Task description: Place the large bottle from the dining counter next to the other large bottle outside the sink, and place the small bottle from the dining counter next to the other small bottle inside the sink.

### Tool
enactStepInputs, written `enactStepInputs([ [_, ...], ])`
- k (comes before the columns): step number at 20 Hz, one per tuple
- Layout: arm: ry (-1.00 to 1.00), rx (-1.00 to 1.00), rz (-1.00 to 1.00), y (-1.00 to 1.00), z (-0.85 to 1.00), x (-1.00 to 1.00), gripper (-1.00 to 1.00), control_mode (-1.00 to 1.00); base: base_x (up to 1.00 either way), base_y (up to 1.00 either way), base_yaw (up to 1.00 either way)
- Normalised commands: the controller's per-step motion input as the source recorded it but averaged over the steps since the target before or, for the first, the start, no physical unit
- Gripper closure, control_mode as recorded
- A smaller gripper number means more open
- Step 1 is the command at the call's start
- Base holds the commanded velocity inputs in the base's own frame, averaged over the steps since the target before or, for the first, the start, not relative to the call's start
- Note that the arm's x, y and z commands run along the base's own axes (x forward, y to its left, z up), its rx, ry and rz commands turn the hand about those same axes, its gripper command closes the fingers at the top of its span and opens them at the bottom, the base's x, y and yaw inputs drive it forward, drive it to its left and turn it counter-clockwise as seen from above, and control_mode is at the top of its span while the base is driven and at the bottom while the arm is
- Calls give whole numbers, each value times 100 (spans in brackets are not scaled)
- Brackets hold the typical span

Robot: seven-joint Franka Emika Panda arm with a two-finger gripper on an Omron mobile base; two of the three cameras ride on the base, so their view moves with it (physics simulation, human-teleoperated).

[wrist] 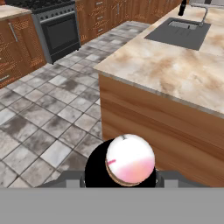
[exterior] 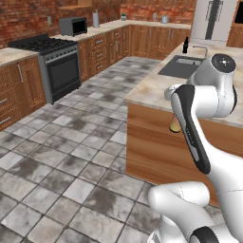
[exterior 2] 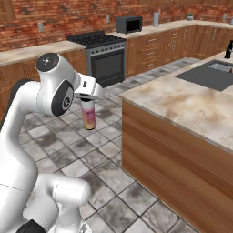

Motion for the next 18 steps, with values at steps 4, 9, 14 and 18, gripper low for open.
enactStepInputs([
  [4,0,0,0,0,0,0,100,100,0,4,-25],
  [9,0,0,0,0,0,0,100,100,0,4,-25],
  [14,0,0,0,0,0,0,100,100,0,8,-25],
  [18,0,0,0,0,0,0,100,100,0,22,-21],
])
